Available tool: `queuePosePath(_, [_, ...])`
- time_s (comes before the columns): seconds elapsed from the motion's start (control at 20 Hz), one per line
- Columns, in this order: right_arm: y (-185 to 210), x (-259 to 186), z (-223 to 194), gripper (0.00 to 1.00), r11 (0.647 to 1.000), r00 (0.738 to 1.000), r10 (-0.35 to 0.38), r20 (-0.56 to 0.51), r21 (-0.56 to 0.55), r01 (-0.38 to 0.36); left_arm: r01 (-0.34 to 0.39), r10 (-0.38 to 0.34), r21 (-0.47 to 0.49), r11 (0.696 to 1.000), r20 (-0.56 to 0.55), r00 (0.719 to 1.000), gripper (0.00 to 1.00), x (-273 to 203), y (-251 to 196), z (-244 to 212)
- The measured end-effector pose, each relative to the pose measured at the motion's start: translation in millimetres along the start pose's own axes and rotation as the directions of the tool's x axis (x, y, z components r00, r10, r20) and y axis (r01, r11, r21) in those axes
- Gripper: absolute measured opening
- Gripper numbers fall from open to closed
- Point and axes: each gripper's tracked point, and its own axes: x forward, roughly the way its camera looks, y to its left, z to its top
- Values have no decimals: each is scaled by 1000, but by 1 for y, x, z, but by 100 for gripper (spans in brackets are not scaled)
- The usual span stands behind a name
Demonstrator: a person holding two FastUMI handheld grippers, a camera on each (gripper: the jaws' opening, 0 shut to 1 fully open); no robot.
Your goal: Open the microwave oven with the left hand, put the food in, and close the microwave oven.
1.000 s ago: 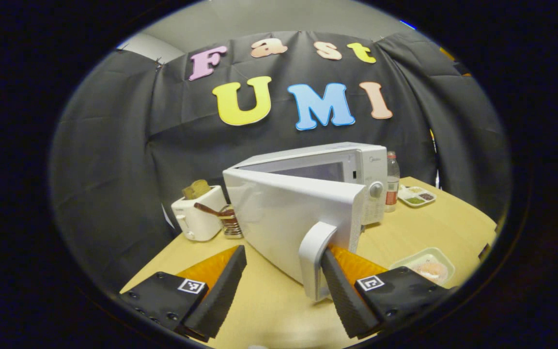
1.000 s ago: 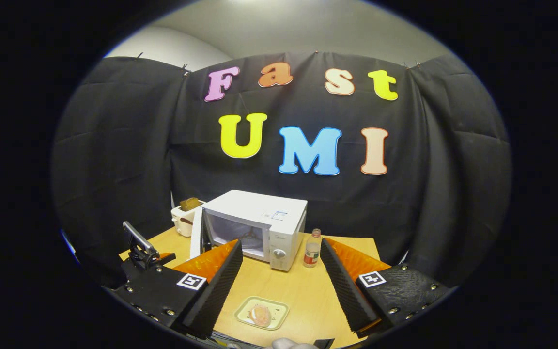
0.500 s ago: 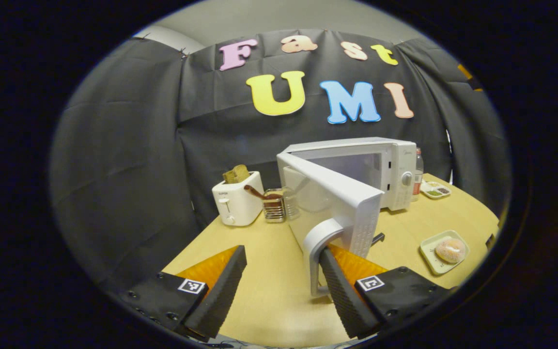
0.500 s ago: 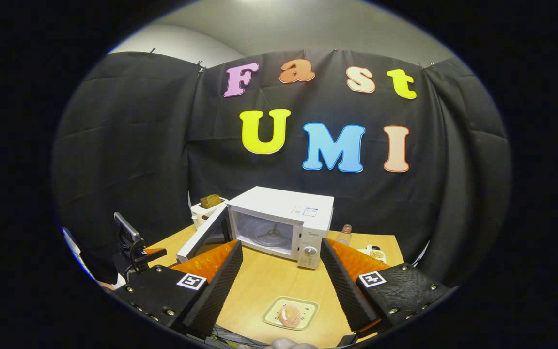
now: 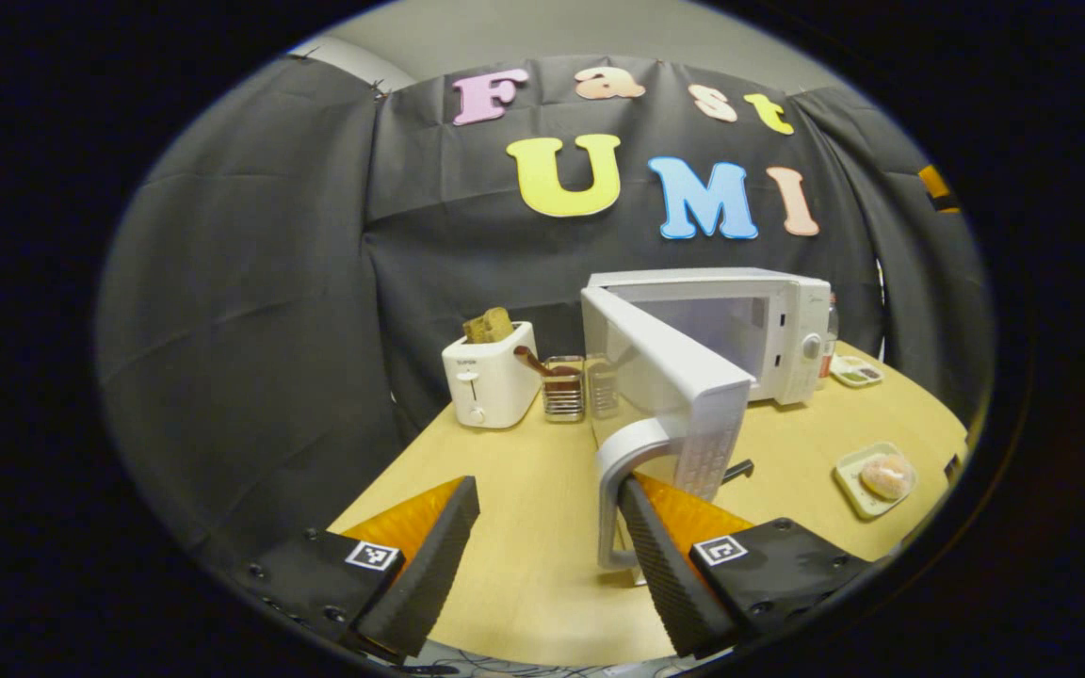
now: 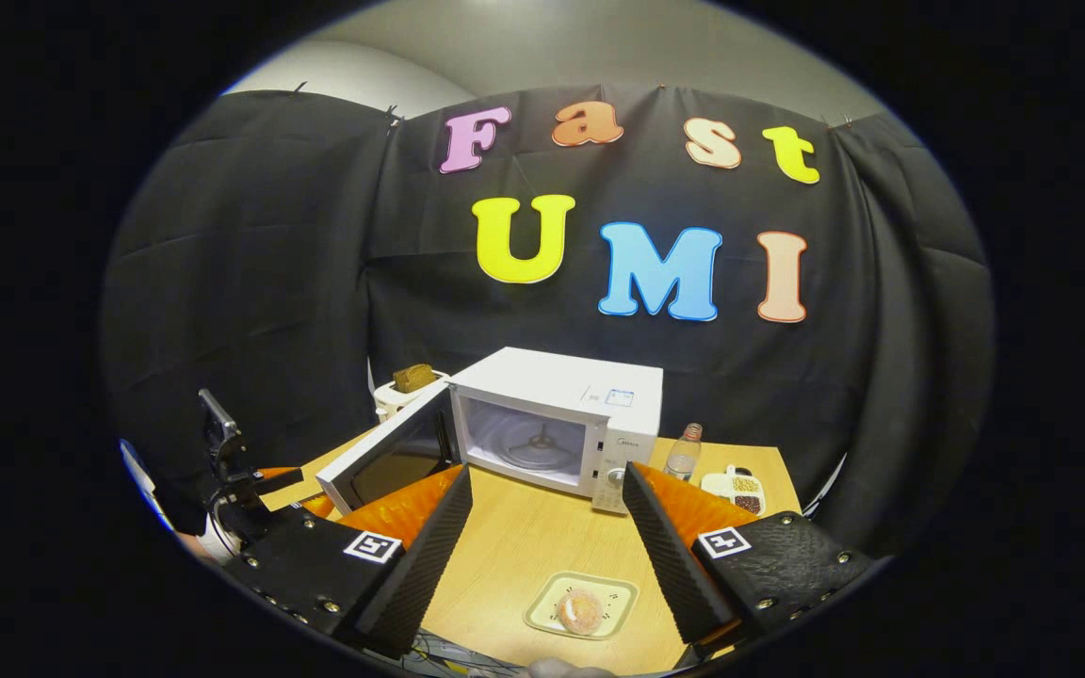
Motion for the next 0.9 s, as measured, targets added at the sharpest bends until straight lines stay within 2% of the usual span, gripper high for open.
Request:
queuePosePath(0.05, [-3,2,-8,94,1000,1000,-2,-16,-3,2,-13,13,13,1000,14,1000,98,-5,6,4])
queuePosePath(0.15, [-7,7,-29,94,1000,999,-2,-50,-23,1,-46,46,0,999,34,998,94,-14,19,13])
queuePosePath(0.2, [-9,11,-45,99,999,998,1,-70,-39,-4,-54,55,-14,998,39,998,94,-18,23,19])
queuePosePath(0.25, [-12,15,-64,99,999,994,4,-105,-54,-10,-56,57,-22,998,49,997,100,-23,22,26])
queuePosePath(0.3, [-15,18,-88,99,998,989,4,-146,-63,-13,-60,61,-17,998,66,996,95,-29,20,37])
queuePosePath(0.4, [-20,23,-133,99,997,973,7,-230,-67,-23,-69,68,7,998,97,993,98,-45,15,58])
queuePosePath(0.55, [-28,30,-186,99,997,955,26,-295,-62,-46,-40,40,-2,999,150,988,100,-71,-10,99])
queuePosePath(0.65, [-34,33,-218,99,996,941,29,-337,-74,-57,11,-5,-31,999,186,983,99,-90,-38,128])
queuePosePath(0.8, [-42,45,-250,99,988,933,33,-360,-131,-86,20,-8,-57,998,219,976,100,-111,-61,162])
queuePosePath(0.9, [-42,54,-273,99,982,921,60,-385,-142,-123,10,5,-64,998,229,973,100,-119,-73,183])
